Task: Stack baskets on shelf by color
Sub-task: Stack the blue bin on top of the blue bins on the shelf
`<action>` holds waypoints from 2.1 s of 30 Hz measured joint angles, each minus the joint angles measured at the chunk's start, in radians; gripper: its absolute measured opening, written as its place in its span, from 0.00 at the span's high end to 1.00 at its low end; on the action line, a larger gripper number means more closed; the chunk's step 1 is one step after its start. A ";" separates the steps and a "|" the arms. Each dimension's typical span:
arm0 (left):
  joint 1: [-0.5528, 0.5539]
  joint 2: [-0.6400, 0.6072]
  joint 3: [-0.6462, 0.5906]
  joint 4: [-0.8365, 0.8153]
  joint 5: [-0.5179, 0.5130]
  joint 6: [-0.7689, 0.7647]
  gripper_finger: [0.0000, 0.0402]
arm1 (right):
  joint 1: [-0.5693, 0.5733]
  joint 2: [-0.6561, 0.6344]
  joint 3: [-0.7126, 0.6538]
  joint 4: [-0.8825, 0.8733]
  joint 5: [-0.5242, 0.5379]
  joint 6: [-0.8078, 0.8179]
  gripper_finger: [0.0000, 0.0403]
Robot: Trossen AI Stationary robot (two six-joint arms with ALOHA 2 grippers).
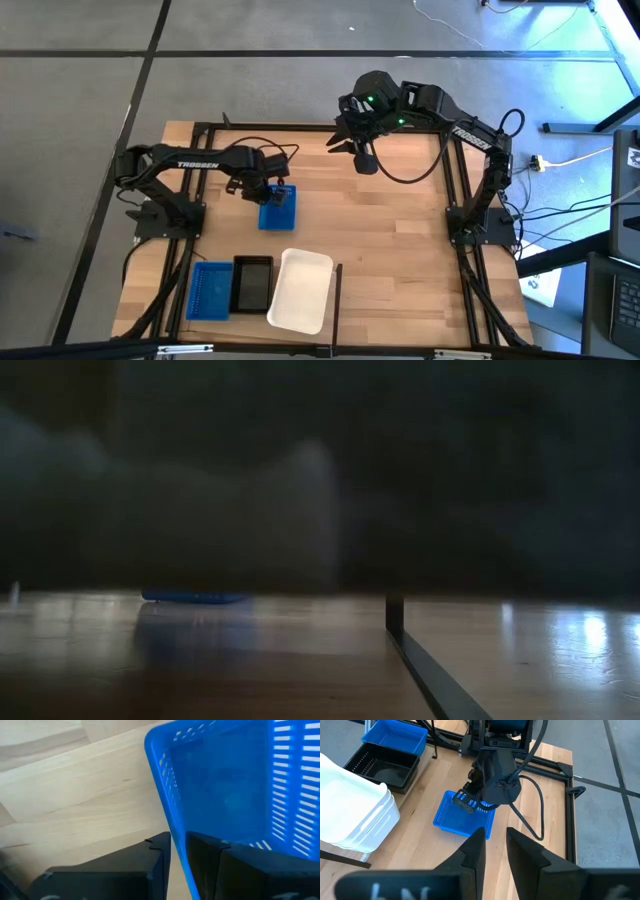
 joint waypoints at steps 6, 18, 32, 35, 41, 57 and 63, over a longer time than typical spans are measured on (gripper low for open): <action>0.000 0.000 0.000 -0.001 -0.002 0.000 0.87 | 0.000 0.000 0.000 0.000 0.000 0.000 0.81; -0.010 0.069 -0.002 0.028 -0.004 0.013 0.87 | 0.000 0.000 0.000 -0.001 0.000 0.000 0.81; -0.005 0.067 -0.002 0.059 -0.082 0.117 0.87 | 0.000 0.000 0.000 -0.001 0.000 0.000 0.81; -0.005 0.067 -0.002 0.060 -0.082 0.155 0.87 | 0.000 0.000 0.000 -0.002 0.000 0.000 0.81; -0.005 0.067 -0.002 0.058 -0.069 0.162 0.96 | 0.000 0.000 0.000 -0.002 0.000 0.000 0.81; 0.038 -0.155 0.000 -0.191 0.060 0.313 1.00 | 0.000 0.000 0.000 -0.002 0.000 0.000 0.81; 0.056 -0.416 0.046 -0.383 0.104 0.104 1.00 | 0.000 0.000 0.000 -0.002 0.000 0.000 0.81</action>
